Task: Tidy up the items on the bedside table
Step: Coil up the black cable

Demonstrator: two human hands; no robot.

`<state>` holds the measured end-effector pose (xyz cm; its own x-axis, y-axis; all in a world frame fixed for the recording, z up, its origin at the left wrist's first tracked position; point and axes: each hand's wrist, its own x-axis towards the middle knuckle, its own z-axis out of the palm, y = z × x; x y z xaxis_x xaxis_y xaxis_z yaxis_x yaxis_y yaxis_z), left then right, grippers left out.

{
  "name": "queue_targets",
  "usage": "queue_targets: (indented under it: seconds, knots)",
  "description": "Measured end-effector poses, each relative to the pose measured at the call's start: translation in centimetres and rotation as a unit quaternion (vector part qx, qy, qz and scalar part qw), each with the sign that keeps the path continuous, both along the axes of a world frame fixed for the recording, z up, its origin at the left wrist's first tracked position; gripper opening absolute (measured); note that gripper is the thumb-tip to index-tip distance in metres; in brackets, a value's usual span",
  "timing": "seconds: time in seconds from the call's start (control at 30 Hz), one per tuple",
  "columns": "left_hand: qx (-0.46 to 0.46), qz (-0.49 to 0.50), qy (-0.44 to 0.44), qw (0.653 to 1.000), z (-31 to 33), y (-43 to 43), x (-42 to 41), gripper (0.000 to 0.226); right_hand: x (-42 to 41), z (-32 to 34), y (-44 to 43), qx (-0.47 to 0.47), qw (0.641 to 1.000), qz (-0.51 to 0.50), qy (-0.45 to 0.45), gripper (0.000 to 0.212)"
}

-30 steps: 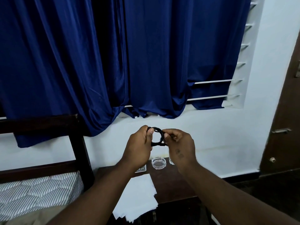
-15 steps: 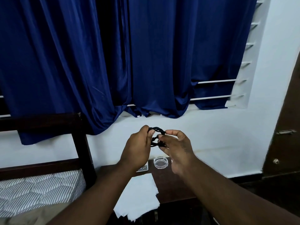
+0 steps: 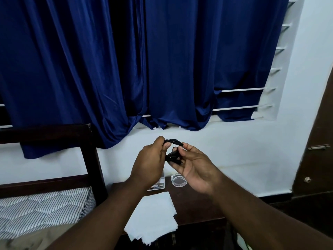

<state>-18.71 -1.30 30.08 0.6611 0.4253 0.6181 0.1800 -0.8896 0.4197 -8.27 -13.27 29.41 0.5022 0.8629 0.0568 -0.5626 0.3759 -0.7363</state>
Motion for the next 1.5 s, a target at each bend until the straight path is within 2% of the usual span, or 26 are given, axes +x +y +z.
queue_targets:
  seconds: [0.2,0.33,0.5,0.73,0.9,1.0,1.13,1.3,1.5]
  knots:
    - [-0.025,-0.023,-0.012,0.999,-0.5,0.2,0.0,0.033,0.7,0.3,0.1,0.021,0.997,0.071,-0.009,0.026]
    - [-0.022,-0.030,-0.003,0.999,-0.8,0.6,0.0,0.032,0.8,0.0,1.0,0.022,0.997,0.073,-0.009,0.030]
    - [-0.021,-0.044,-0.001,0.999,-1.7,1.1,-0.2,0.027,0.4,-0.4,2.0,0.019,0.997,0.074,0.006,0.018]
    - [-0.048,-0.059,-0.007,0.997,-2.6,2.5,-0.8,0.028,0.9,-0.2,3.1,-0.040,0.990,0.124,-0.061,0.014]
    - [-0.053,-0.021,-0.015,0.998,-3.0,3.8,-1.1,0.030,0.1,-0.6,4.4,-0.071,0.981,0.024,-0.181,0.017]
    - [-0.050,-0.009,-0.015,0.999,-3.1,4.4,-1.5,0.030,0.0,-1.2,5.2,-0.094,0.974,-0.034,-0.201,0.018]
    - [-0.044,-0.003,-0.013,0.999,-3.3,4.8,-1.6,0.030,0.0,-1.9,5.9,-0.089,0.982,-0.037,-0.162,0.017]
    - [-0.039,0.008,-0.011,0.999,-3.7,5.3,-1.3,0.028,-0.6,-2.6,6.7,-0.055,0.993,-0.088,-0.055,0.034]
    - [-0.104,-0.042,-0.029,0.993,-3.5,5.5,-1.2,0.031,-0.5,-2.9,7.0,-0.005,0.998,-0.064,-0.007,0.041]
